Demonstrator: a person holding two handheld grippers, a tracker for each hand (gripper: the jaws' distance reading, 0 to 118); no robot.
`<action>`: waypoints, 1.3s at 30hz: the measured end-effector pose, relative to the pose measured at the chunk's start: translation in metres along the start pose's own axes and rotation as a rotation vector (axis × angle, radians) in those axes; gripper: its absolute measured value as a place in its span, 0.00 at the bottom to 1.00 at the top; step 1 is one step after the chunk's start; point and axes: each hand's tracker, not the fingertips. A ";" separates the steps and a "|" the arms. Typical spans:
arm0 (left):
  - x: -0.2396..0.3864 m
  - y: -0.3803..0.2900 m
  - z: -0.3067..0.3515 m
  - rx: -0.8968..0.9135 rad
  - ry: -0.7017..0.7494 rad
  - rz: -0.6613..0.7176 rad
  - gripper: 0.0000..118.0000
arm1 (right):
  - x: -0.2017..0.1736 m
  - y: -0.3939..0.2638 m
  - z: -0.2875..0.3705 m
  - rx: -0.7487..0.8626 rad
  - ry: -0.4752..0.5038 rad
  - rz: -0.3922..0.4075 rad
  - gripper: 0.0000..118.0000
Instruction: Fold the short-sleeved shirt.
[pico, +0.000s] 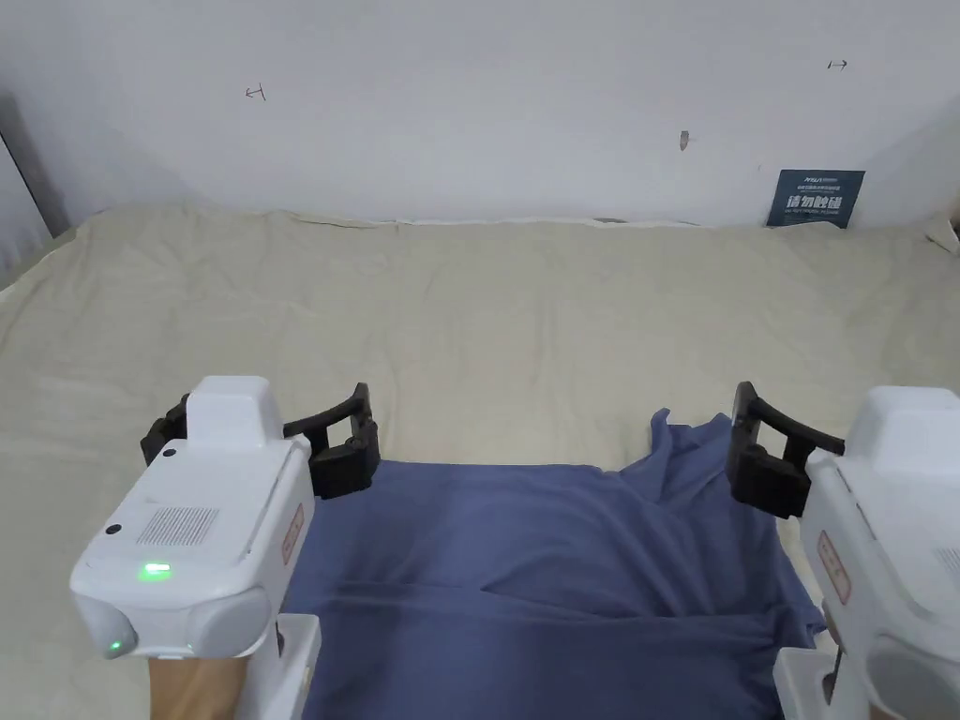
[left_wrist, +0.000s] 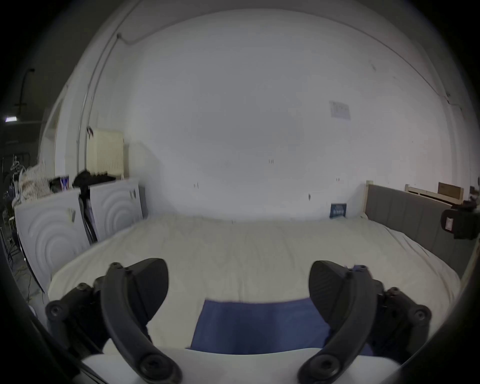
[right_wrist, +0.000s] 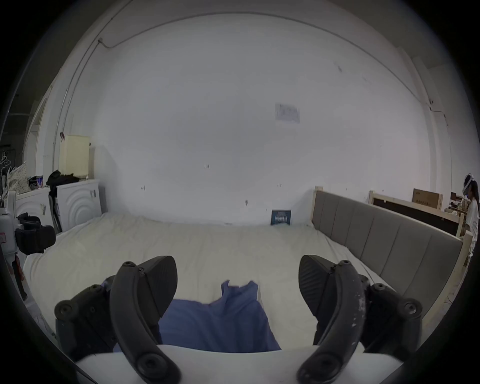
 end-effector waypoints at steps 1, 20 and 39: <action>0.002 0.000 0.001 0.025 -0.001 0.002 0.75 | -0.001 0.001 0.001 0.019 -0.001 -0.005 0.65; -0.039 -0.011 -0.111 -0.351 -0.103 0.090 0.00 | 0.001 0.002 -0.034 0.009 -0.004 0.019 0.01; -0.086 -0.132 -0.317 -0.875 -0.085 0.026 0.69 | 0.000 -0.056 -0.126 -0.221 -0.061 0.043 0.01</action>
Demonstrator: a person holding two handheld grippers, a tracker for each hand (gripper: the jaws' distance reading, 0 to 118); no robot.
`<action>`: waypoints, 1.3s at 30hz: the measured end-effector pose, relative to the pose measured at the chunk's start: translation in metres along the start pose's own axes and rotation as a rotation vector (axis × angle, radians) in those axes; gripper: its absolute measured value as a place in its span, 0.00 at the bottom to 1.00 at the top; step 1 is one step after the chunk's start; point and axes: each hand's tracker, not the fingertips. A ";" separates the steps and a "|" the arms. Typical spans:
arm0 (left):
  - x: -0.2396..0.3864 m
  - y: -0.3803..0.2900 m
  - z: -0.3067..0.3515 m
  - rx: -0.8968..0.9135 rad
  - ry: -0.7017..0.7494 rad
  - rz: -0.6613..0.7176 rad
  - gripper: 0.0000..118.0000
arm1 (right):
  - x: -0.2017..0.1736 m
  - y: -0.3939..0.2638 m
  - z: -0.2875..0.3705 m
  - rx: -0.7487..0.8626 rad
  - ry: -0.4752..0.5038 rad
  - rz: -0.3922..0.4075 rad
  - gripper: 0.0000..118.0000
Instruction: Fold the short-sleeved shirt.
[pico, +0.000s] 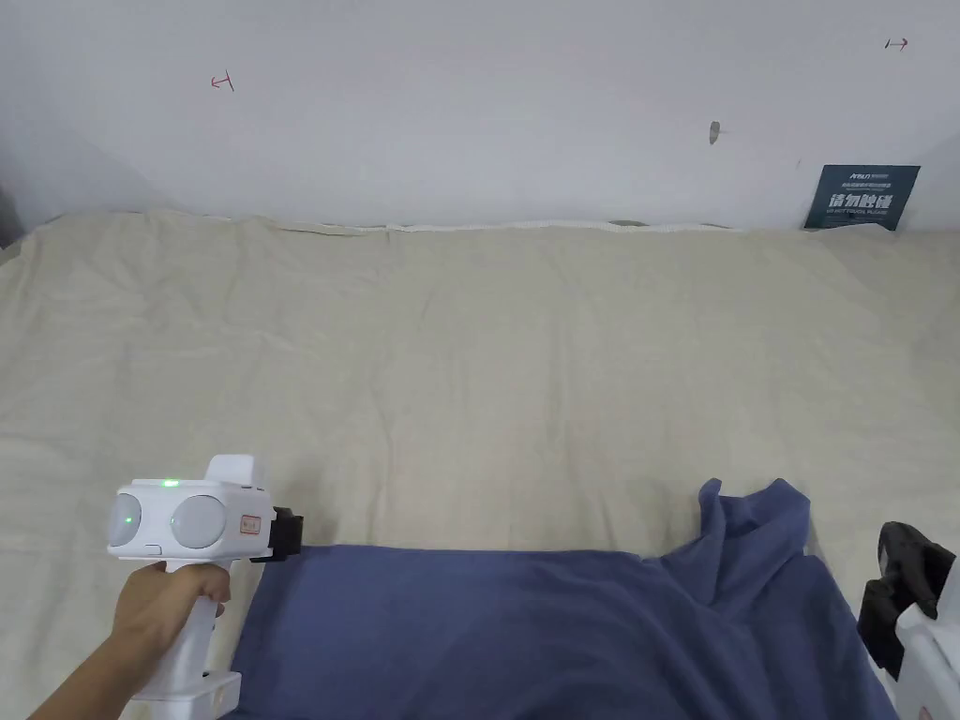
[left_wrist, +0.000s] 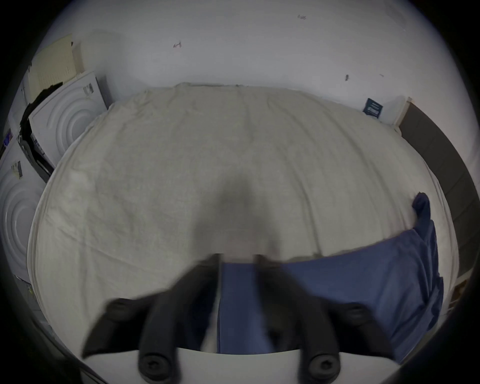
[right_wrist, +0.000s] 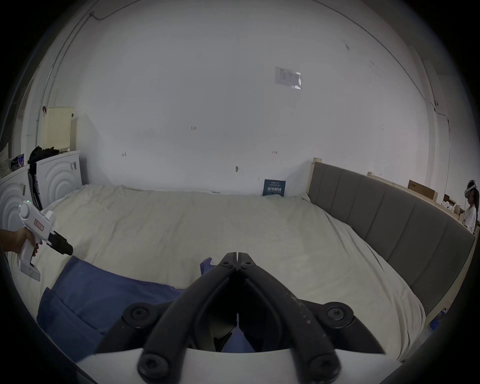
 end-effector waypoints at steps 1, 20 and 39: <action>-0.002 0.001 -0.006 -0.017 -0.010 0.011 0.84 | 0.000 -0.002 -0.003 -0.009 -0.001 0.000 0.01; 0.021 -0.013 0.004 0.026 -0.085 0.012 0.03 | 0.024 -0.010 -0.084 -0.186 0.035 -0.064 0.03; 0.012 -0.015 0.065 0.112 -0.180 0.007 0.03 | 0.032 -0.069 -0.247 -0.711 0.089 -0.021 0.43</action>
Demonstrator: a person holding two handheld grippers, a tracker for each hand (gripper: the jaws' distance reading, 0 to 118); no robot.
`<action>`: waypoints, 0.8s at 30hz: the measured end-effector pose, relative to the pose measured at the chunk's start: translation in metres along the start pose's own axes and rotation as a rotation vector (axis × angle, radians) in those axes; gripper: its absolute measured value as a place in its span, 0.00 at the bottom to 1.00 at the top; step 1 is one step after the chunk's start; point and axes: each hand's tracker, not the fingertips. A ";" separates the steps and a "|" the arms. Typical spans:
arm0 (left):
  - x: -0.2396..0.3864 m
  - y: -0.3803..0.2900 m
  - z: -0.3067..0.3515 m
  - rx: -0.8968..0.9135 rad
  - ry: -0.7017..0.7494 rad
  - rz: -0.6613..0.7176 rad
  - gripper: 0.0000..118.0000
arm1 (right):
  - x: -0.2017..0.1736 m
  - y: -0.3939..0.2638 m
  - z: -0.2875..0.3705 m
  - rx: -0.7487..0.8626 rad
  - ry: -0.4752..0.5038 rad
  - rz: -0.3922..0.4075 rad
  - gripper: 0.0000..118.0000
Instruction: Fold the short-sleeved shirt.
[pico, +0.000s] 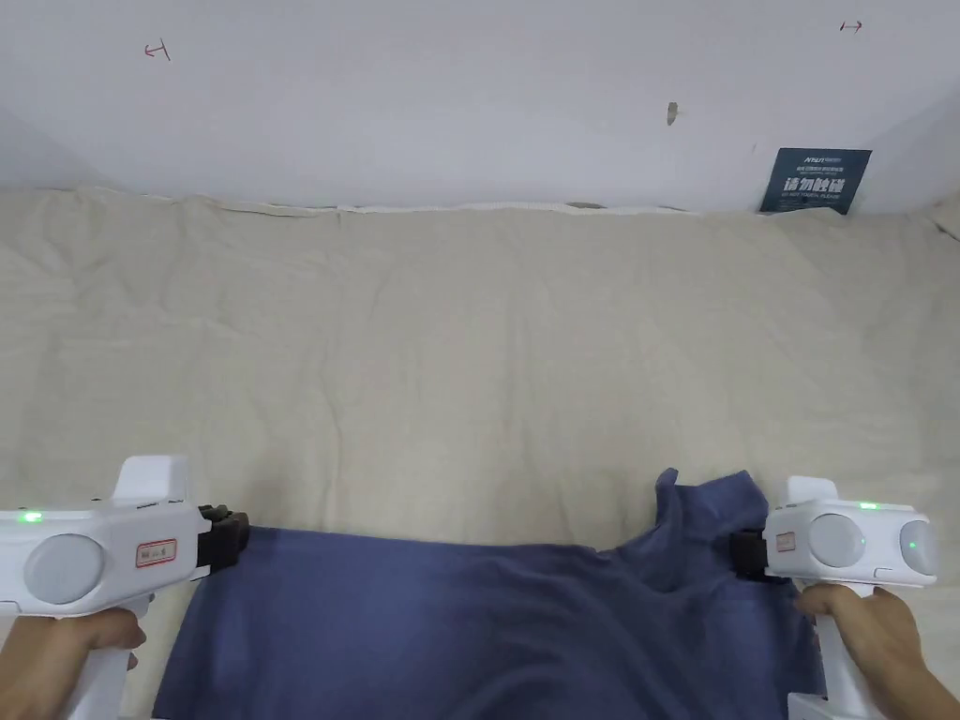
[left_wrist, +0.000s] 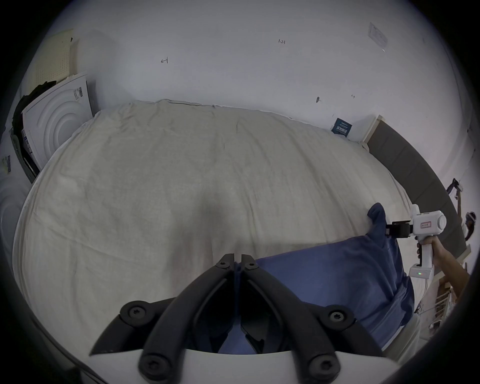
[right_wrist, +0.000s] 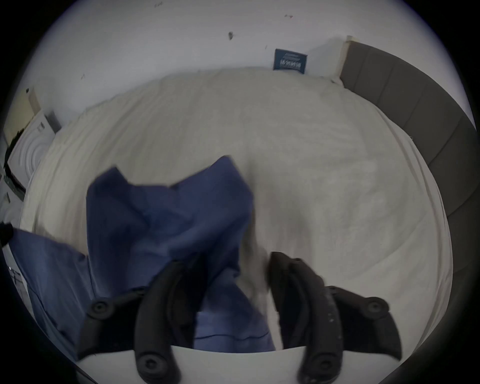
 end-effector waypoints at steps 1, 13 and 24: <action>-0.001 -0.001 0.000 0.000 0.004 0.005 0.03 | -0.003 -0.002 0.005 0.031 -0.010 0.015 0.37; -0.002 -0.025 0.030 0.048 0.076 0.045 0.03 | 0.006 -0.029 0.134 0.290 0.038 0.023 0.02; -0.012 -0.080 0.093 0.077 0.092 0.058 0.03 | 0.021 -0.130 0.249 0.408 0.113 -0.017 0.02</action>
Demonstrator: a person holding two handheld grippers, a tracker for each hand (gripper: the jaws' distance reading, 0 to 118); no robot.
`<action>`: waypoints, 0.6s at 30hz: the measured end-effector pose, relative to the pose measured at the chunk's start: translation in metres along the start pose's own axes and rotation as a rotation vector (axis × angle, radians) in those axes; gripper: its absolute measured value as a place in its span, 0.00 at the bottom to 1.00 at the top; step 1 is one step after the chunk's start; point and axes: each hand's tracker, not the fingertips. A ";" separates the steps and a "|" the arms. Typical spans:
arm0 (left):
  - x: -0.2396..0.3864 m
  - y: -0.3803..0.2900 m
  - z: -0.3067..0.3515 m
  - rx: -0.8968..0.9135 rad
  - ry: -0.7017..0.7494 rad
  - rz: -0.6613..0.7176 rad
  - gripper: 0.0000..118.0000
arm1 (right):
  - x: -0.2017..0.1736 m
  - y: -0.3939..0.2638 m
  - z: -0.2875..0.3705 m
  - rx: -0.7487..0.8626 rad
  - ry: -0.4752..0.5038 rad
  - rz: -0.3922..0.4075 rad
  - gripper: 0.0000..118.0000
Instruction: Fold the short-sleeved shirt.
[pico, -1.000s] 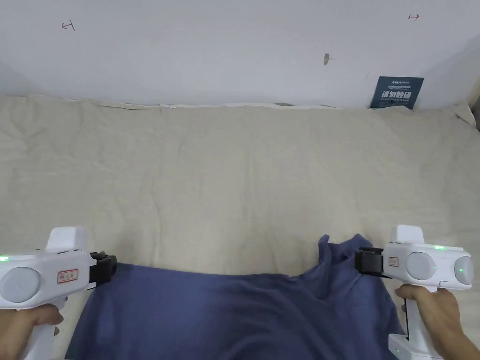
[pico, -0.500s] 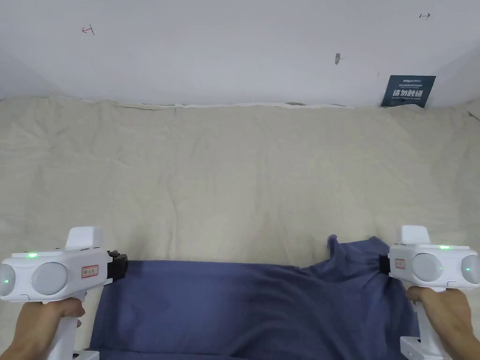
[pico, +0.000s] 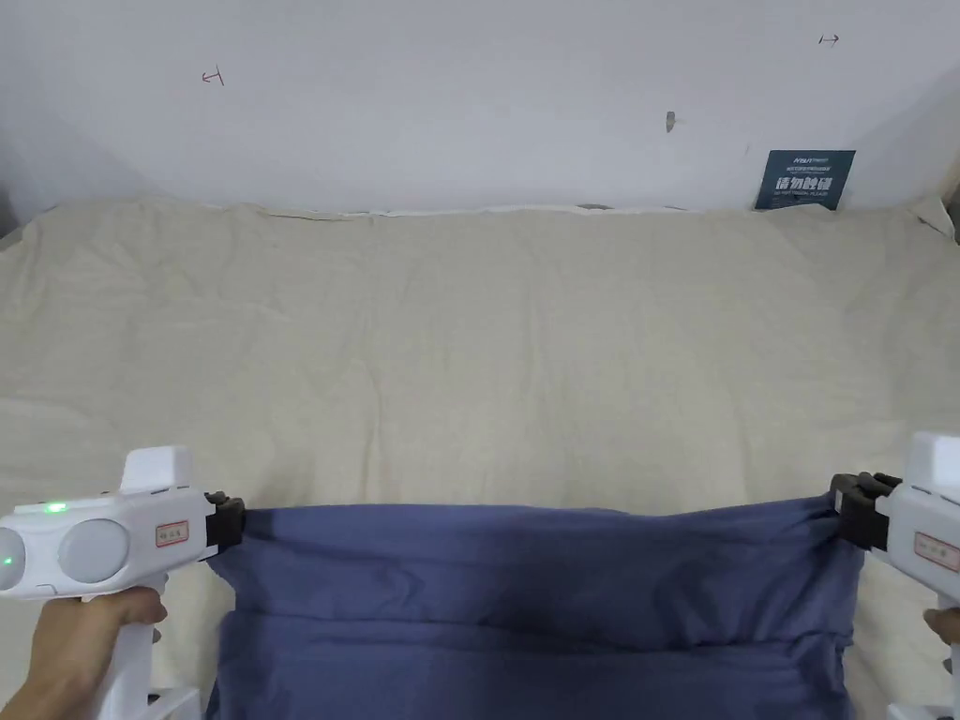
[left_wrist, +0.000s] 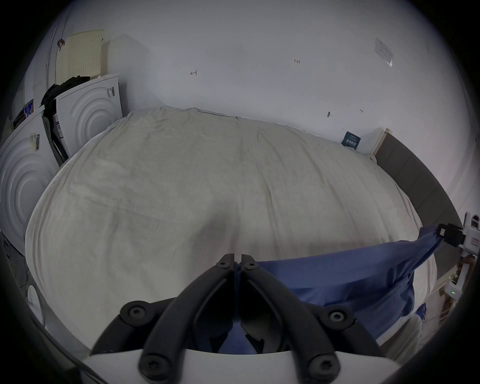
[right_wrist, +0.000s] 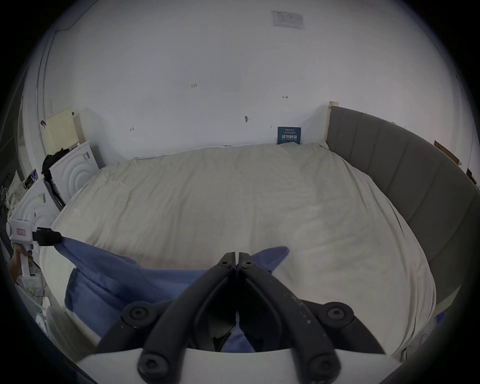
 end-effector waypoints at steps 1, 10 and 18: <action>-0.002 -0.010 0.004 -0.008 0.005 -0.007 0.03 | 0.001 -0.008 0.007 -0.004 0.004 -0.013 0.02; -0.020 -0.098 0.022 -0.118 0.041 0.003 0.03 | 0.012 -0.093 0.018 -0.127 -0.034 -0.066 0.02; 0.000 -0.136 0.033 -0.194 0.092 -0.036 0.03 | 0.038 -0.146 -0.015 -0.249 -0.110 -0.087 0.02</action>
